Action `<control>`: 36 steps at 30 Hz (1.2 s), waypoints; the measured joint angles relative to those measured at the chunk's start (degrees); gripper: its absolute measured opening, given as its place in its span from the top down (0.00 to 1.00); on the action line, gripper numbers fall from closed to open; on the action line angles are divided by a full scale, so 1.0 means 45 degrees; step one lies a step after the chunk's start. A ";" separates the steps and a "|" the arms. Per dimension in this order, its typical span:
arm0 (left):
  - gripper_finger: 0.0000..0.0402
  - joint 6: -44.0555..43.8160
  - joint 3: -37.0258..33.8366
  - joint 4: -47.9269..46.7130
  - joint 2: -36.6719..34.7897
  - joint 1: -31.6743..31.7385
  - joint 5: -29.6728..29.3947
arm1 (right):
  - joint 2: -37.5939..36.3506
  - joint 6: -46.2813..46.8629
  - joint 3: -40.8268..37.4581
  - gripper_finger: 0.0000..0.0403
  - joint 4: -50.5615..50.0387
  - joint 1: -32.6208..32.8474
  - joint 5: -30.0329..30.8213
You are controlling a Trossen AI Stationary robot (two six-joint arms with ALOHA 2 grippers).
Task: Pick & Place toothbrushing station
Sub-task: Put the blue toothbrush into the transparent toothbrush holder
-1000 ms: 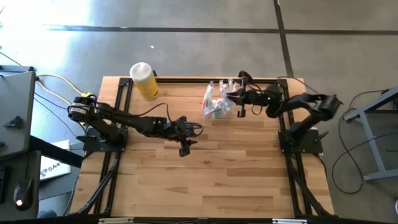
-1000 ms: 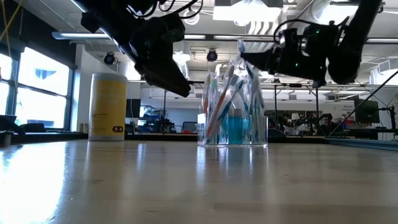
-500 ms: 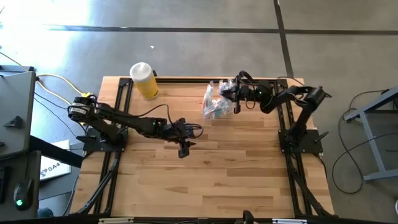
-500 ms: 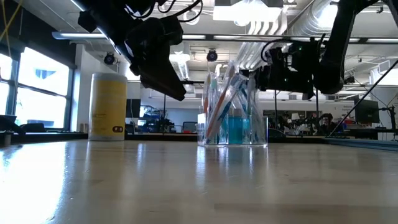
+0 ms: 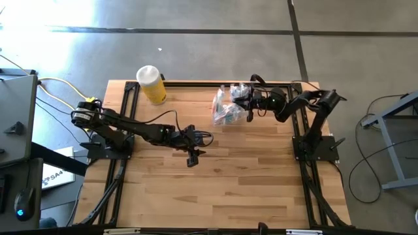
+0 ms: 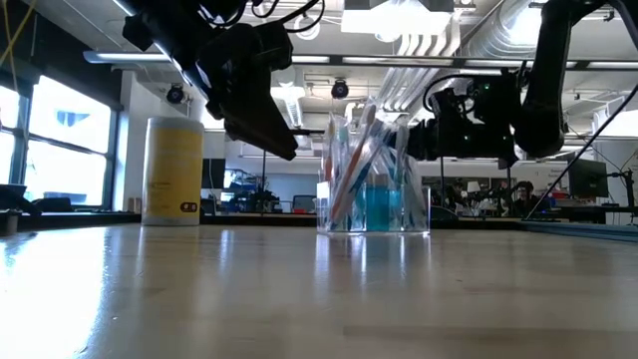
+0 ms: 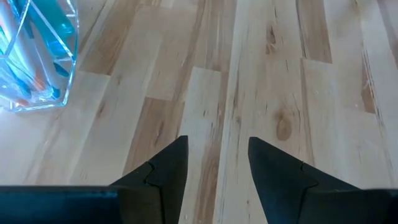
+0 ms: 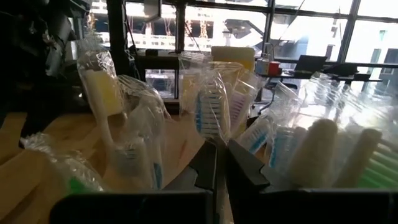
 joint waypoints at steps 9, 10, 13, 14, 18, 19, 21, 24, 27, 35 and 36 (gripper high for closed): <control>0.59 -0.0005 -0.0001 0.0000 0.0000 0.0002 0.0029 | -0.1495 0.0120 -0.1319 0.98 -0.0126 0.0016 0.0830; 0.59 -0.0006 -0.0002 0.0001 0.0000 0.0002 0.0128 | -0.1741 0.0119 -0.1477 0.98 -0.0209 0.0016 0.0954; 0.59 -0.0010 0.0002 0.0009 0.0000 0.0002 0.0195 | -0.2390 0.0108 -0.1899 0.98 -0.0665 0.0016 0.1057; 0.59 -0.0010 0.0001 0.0010 0.0000 0.0002 0.0194 | -0.2555 0.0103 -0.2031 0.98 -0.0880 0.0016 0.1101; 0.59 -0.0010 0.0002 0.0015 0.0000 -0.0002 0.0194 | -0.2919 -0.0053 -0.2559 0.98 -0.1627 0.0250 0.2219; 0.59 -0.0010 0.0002 0.0019 0.0000 0.0002 0.0194 | -0.2924 -0.0123 -0.2670 0.98 -0.1672 0.0316 0.2507; 0.59 -0.0010 -0.0002 0.0033 0.0000 -0.0002 0.0190 | -0.2932 -0.0270 -0.2824 0.97 -0.1683 0.0417 0.2655; 0.59 -0.0005 -0.0001 0.0049 0.0000 0.0002 0.0189 | -0.2933 -0.0054 -0.2902 0.96 -0.1738 0.0660 0.2598; 0.59 0.0015 -0.0002 0.0049 0.0000 0.0002 0.0189 | -0.2928 0.0421 -0.2920 0.91 -0.1870 0.0834 0.2521; 0.59 0.0143 0.0001 0.0045 0.0000 0.0002 0.0185 | -0.3062 0.0451 -0.2934 0.71 -0.2293 0.1392 0.2939; 0.59 0.0146 -0.0002 0.0044 0.0000 0.0002 0.0185 | -0.3182 0.0438 -0.2934 0.68 -0.2432 0.1490 0.2978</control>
